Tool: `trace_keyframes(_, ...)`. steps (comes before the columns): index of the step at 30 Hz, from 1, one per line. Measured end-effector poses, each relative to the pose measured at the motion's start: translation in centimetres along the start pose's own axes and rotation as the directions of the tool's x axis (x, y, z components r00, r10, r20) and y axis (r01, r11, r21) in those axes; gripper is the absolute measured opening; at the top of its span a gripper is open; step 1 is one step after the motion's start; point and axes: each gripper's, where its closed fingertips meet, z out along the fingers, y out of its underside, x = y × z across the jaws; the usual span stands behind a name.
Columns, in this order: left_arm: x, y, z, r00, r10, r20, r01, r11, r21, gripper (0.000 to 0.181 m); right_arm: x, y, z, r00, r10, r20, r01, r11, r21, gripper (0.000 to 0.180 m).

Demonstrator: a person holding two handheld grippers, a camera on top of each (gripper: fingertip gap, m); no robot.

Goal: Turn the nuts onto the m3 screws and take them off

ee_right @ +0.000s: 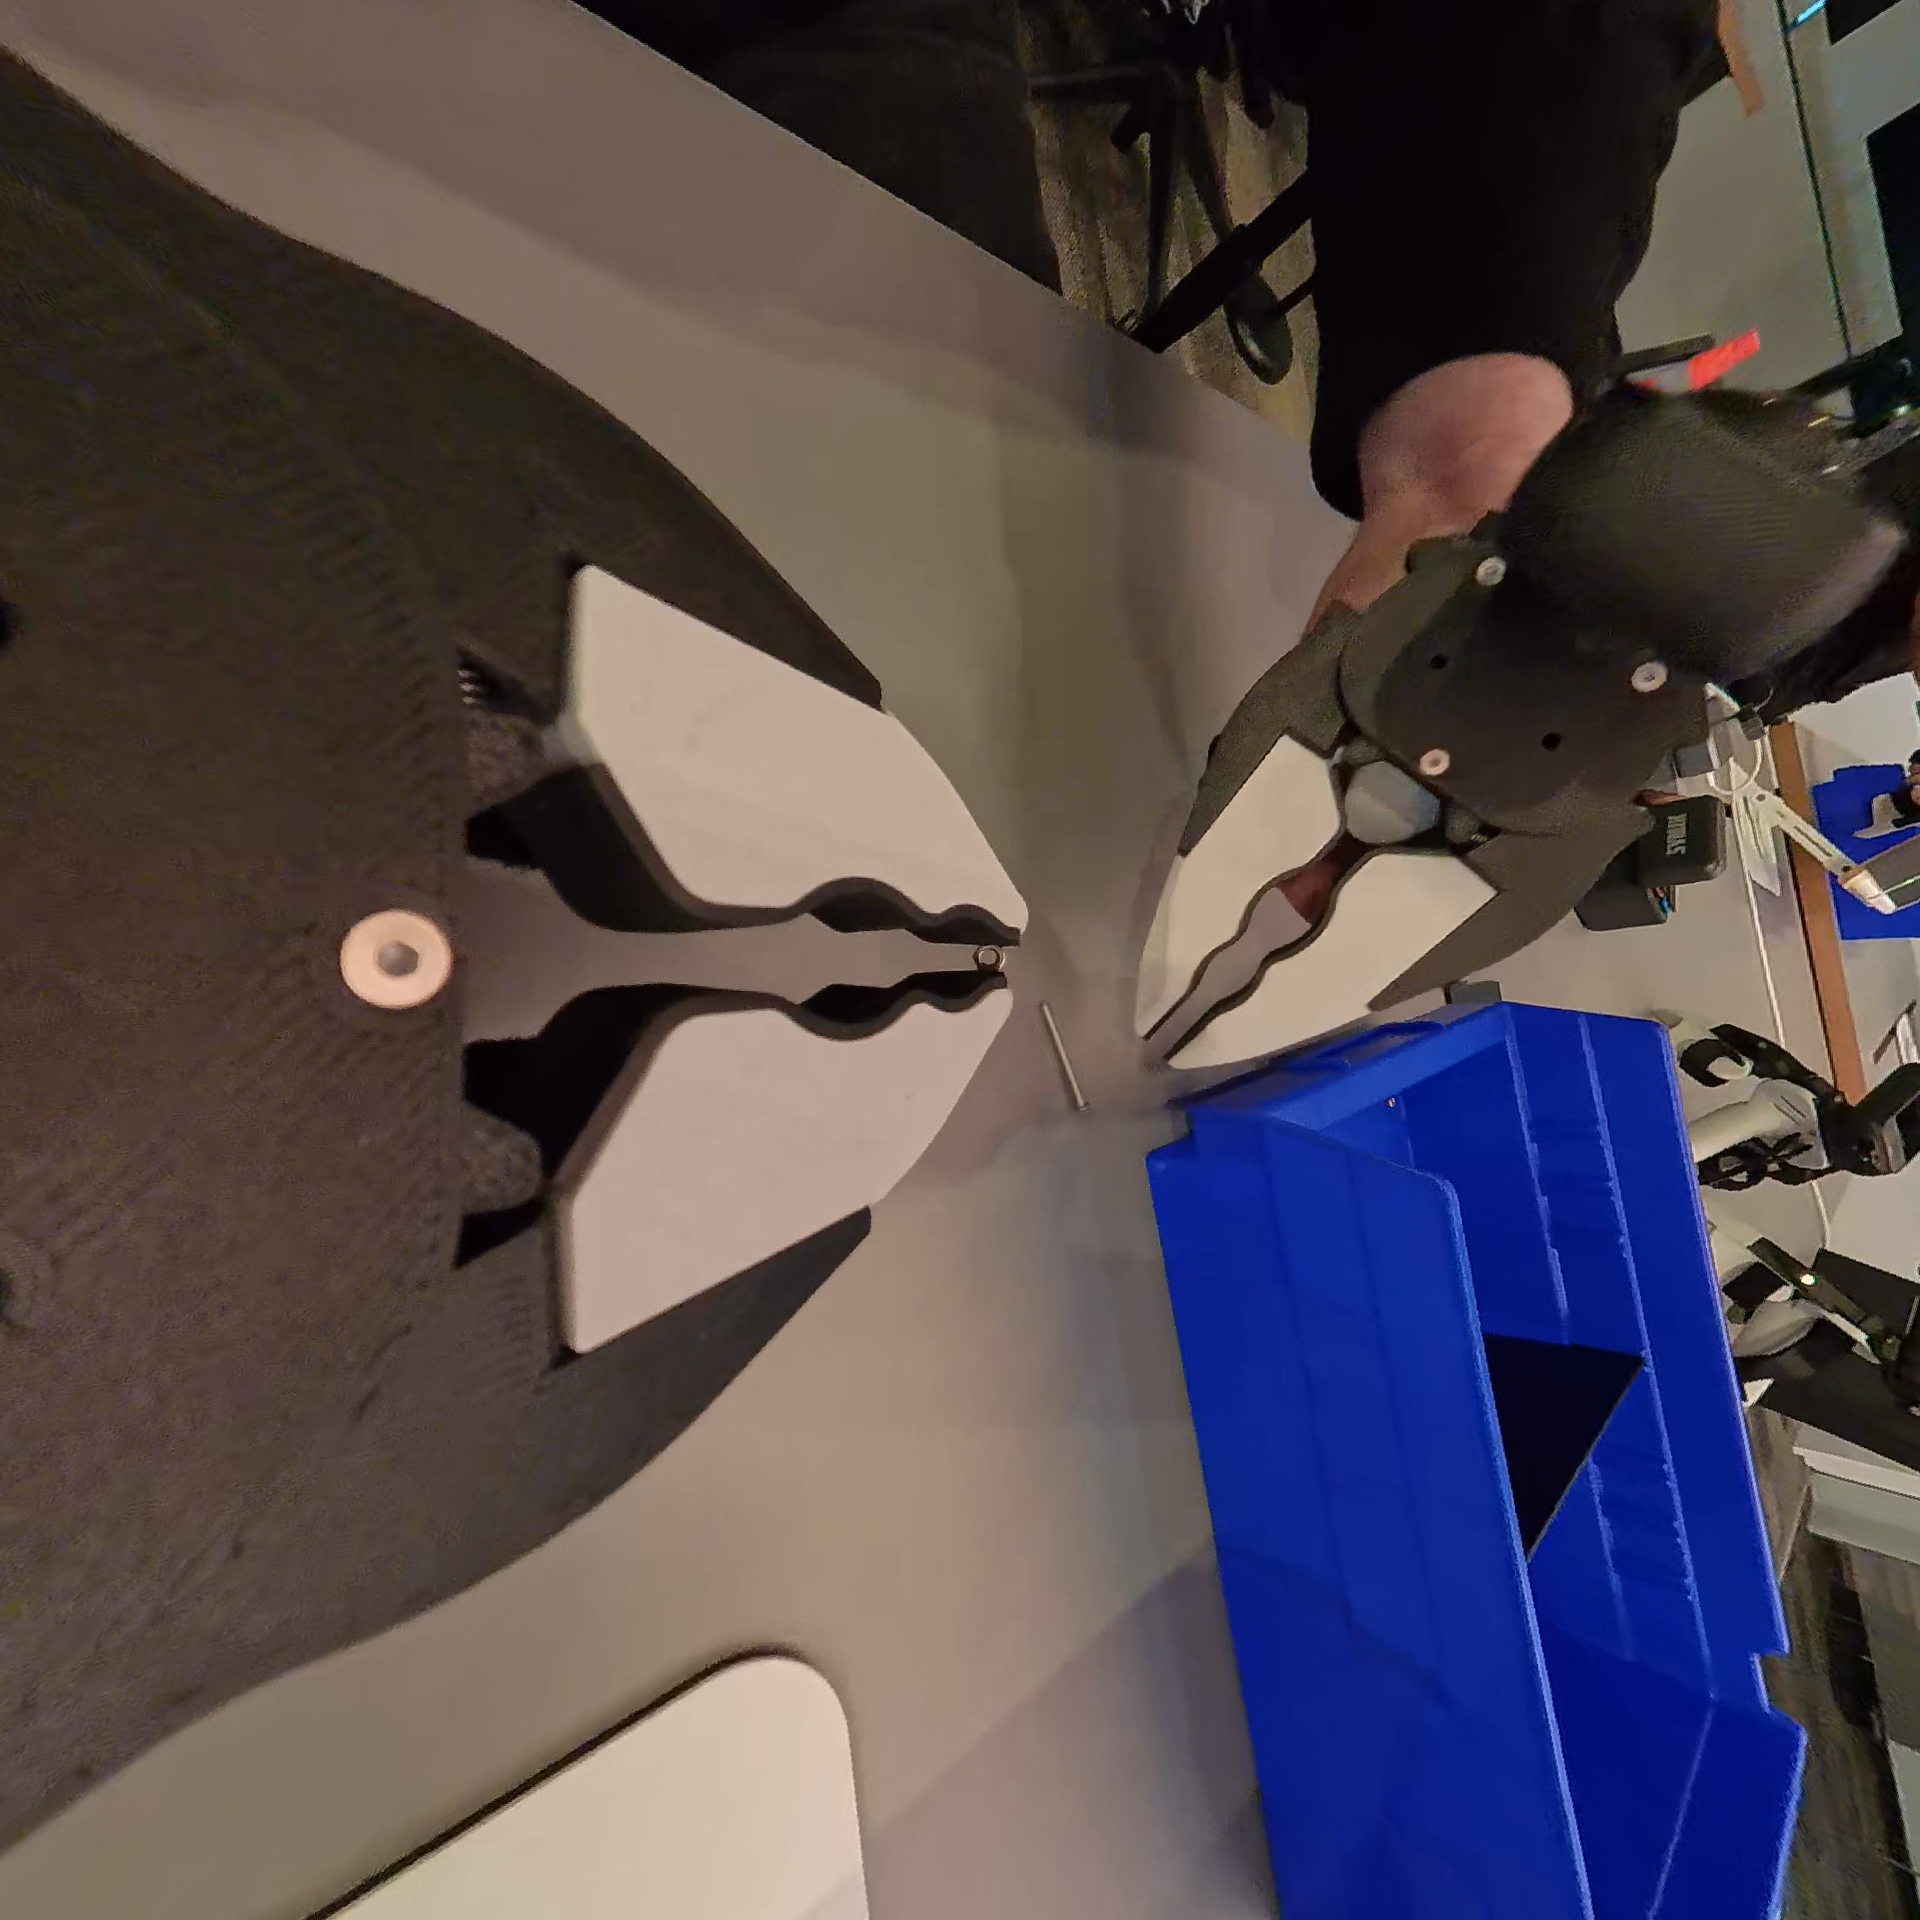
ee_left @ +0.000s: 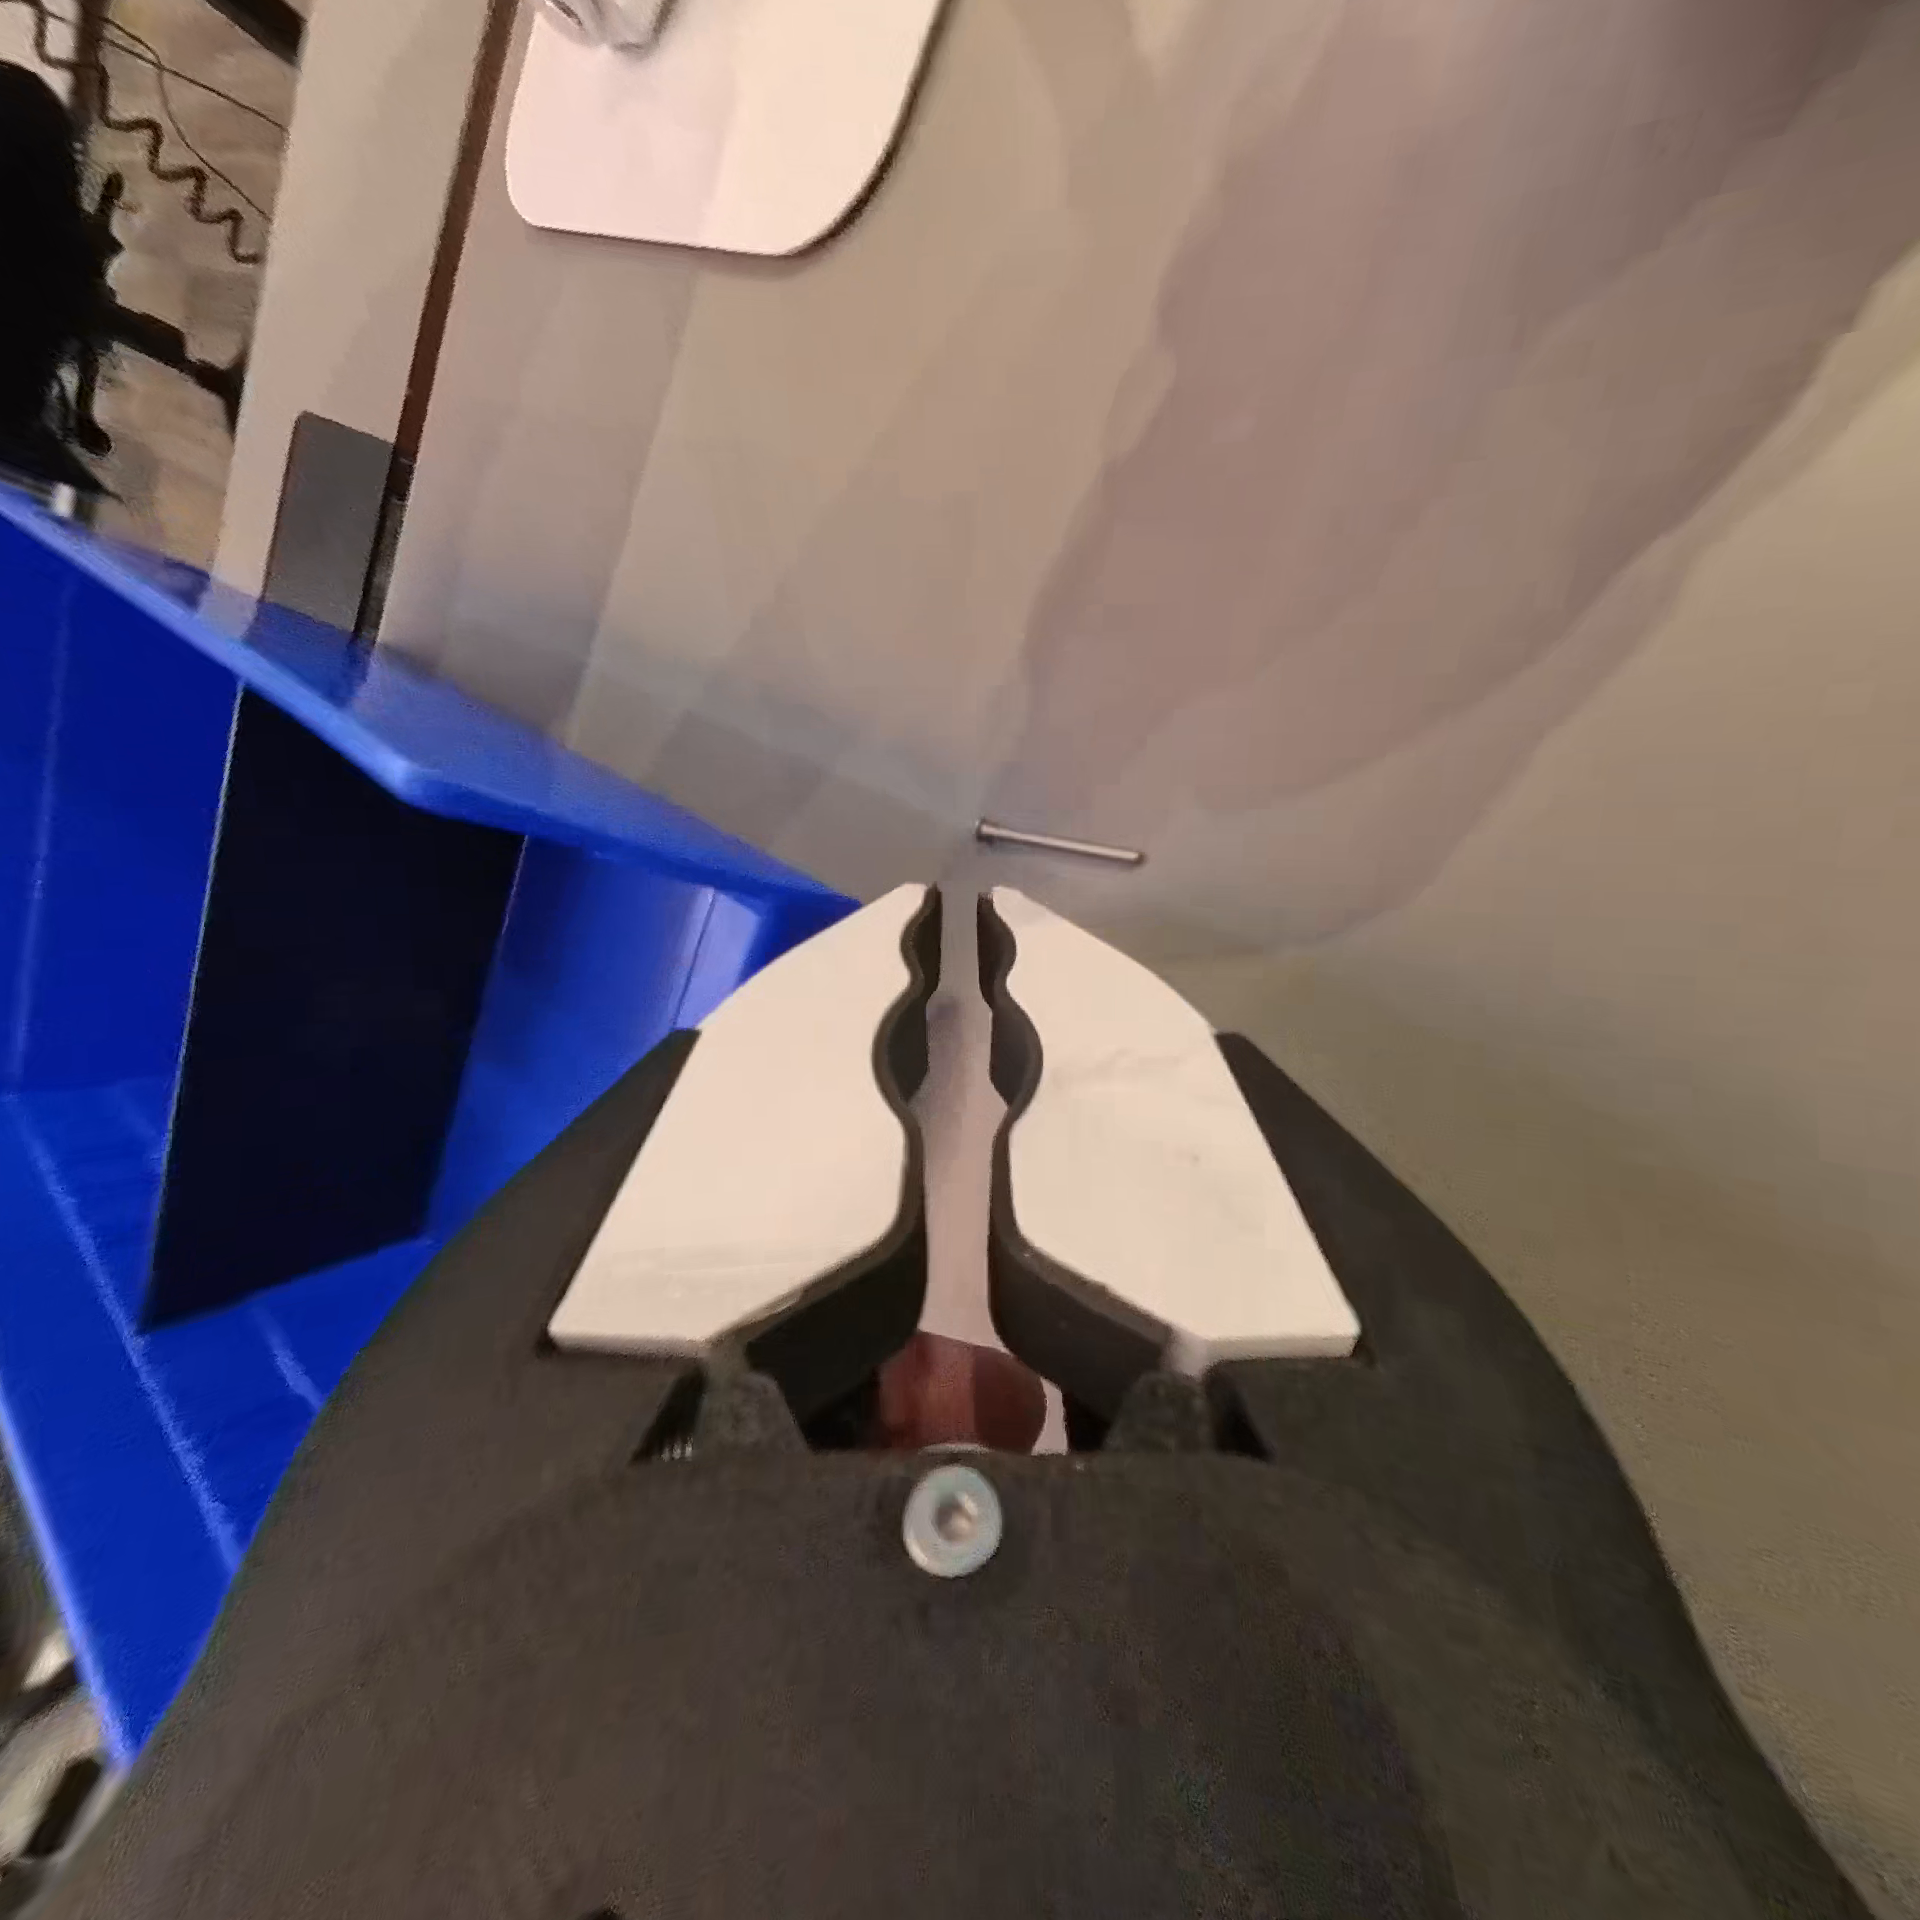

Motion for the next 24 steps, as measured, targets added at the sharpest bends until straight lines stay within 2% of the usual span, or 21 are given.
trace_keyframes(6,0.7,0.3,1.0,0.98,0.198,-0.038,-0.198,0.98,-0.004,0.008,-0.1,0.1,-0.3,1.0,-0.01,0.004,0.01,1.0,0.006,0.005)
trace_keyframes(14,1.4,1.9,0.1,0.92,0.315,-0.234,-0.327,0.945,-0.013,0.02,-0.4,0.1,-0.3,0.999,-0.008,0.034,0.007,1.0,0.011,0.005)
trace_keyframes(19,2.0,2.5,-0.1,0.87,0.318,-0.377,-0.35,0.937,-0.016,0.021,-0.7,0.0,0.0,0.998,0.008,0.069,-0.01,1.0,0.02,0.005)
trace_keyframes(24,2.3,2.7,0.0,0.845,0.29,-0.449,-0.325,0.946,0.0,0.02,-1.1,0.4,0.3,0.995,0.005,0.099,-0.005,1.0,0.004,0.005)
